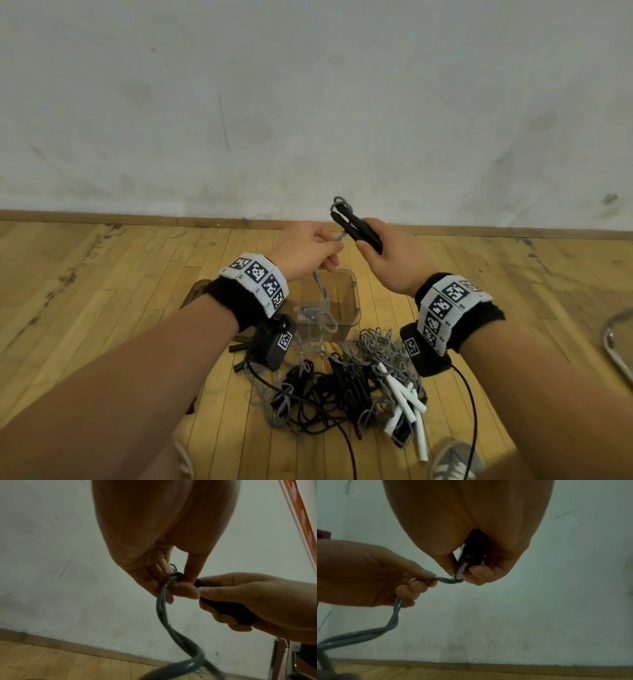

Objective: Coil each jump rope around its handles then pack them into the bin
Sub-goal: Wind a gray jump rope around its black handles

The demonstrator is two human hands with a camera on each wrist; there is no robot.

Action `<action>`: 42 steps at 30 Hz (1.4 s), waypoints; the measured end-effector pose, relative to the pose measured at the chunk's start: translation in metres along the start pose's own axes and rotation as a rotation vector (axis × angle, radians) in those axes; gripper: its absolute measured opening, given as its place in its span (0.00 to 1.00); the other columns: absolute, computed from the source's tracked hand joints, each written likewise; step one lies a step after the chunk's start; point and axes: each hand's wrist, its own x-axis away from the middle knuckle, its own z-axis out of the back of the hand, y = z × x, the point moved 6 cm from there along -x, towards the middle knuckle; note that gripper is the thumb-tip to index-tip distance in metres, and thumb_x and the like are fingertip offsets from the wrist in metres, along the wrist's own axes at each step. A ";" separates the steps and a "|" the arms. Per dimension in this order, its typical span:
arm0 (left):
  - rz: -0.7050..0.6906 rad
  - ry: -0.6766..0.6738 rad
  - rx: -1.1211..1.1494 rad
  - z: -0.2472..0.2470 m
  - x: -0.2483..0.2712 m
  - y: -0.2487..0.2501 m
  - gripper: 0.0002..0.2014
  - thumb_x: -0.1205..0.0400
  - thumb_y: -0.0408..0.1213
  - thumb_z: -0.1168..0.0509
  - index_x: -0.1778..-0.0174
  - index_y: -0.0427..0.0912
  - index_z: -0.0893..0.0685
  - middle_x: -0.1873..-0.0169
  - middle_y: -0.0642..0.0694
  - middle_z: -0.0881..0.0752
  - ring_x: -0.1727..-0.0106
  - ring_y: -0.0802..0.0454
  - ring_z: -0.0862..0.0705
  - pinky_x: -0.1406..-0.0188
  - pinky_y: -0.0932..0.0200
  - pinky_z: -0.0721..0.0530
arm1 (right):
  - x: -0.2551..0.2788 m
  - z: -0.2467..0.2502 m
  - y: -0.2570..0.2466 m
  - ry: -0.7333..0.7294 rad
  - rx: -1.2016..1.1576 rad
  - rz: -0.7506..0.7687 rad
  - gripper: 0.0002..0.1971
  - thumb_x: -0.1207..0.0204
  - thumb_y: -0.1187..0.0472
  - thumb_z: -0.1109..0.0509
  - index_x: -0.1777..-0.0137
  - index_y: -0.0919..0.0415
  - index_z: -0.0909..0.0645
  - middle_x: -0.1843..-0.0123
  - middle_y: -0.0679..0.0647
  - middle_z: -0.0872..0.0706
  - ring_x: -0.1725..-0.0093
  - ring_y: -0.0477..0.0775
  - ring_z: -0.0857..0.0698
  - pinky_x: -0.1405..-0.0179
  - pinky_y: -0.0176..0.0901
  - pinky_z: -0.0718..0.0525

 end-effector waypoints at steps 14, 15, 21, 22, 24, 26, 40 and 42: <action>-0.231 -0.026 -0.296 0.012 0.001 0.015 0.08 0.13 0.45 0.31 0.55 0.51 0.10 0.66 0.57 0.14 0.69 0.66 0.20 0.68 0.72 0.27 | 0.022 -0.009 -0.011 -0.464 0.029 0.158 0.11 0.14 0.50 0.31 0.37 0.51 0.15 0.64 0.42 0.16 0.69 0.38 0.21 0.69 0.29 0.27; -0.212 -0.014 -0.257 0.018 -0.002 0.014 0.07 0.14 0.45 0.30 0.57 0.52 0.09 0.67 0.57 0.14 0.70 0.66 0.21 0.68 0.73 0.28 | 0.023 -0.006 -0.013 -0.452 -0.033 0.156 0.11 0.15 0.50 0.30 0.36 0.51 0.15 0.66 0.42 0.17 0.71 0.39 0.22 0.70 0.29 0.28; -0.090 0.020 0.300 0.027 -0.011 0.001 0.09 0.11 0.34 0.36 0.50 0.39 0.10 0.65 0.38 0.22 0.73 0.56 0.27 0.63 0.58 0.20 | 0.025 0.018 -0.020 -0.267 -0.640 0.031 0.12 0.14 0.61 0.32 0.32 0.57 0.16 0.72 0.54 0.25 0.78 0.50 0.28 0.80 0.36 0.28; -0.093 0.028 0.319 0.019 -0.008 0.003 0.10 0.09 0.33 0.39 0.46 0.35 0.12 0.67 0.41 0.24 0.76 0.57 0.29 0.67 0.61 0.22 | 0.023 0.020 -0.020 -0.212 -0.703 0.021 0.11 0.13 0.62 0.33 0.33 0.60 0.16 0.72 0.56 0.25 0.78 0.51 0.29 0.81 0.37 0.28; -0.105 0.037 0.304 0.001 -0.001 0.009 0.12 0.08 0.35 0.41 0.42 0.36 0.13 0.72 0.49 0.25 0.77 0.56 0.31 0.73 0.62 0.27 | 0.017 0.023 -0.014 -0.089 -0.754 -0.025 0.11 0.12 0.61 0.34 0.35 0.64 0.16 0.72 0.56 0.26 0.79 0.52 0.31 0.83 0.38 0.30; -0.122 0.061 0.258 -0.015 0.004 0.014 0.11 0.08 0.38 0.40 0.46 0.46 0.10 0.74 0.54 0.24 0.76 0.56 0.30 0.74 0.61 0.31 | 0.012 0.025 -0.006 0.002 -0.713 -0.072 0.09 0.12 0.61 0.34 0.39 0.62 0.15 0.72 0.56 0.25 0.79 0.50 0.30 0.82 0.38 0.30; -0.192 0.089 -0.264 -0.013 0.021 0.023 0.15 0.11 0.51 0.37 0.56 0.50 0.09 0.67 0.50 0.12 0.68 0.49 0.14 0.61 0.50 0.13 | 0.006 0.024 0.030 0.086 0.028 -0.141 0.12 0.14 0.49 0.33 0.39 0.53 0.15 0.66 0.46 0.17 0.68 0.45 0.20 0.71 0.39 0.30; -0.230 0.082 -0.336 -0.010 0.024 0.030 0.15 0.11 0.51 0.38 0.56 0.52 0.10 0.64 0.48 0.10 0.66 0.45 0.14 0.62 0.49 0.15 | 0.008 0.024 0.025 0.031 0.104 -0.092 0.08 0.13 0.49 0.34 0.41 0.48 0.17 0.66 0.43 0.18 0.68 0.42 0.20 0.72 0.38 0.32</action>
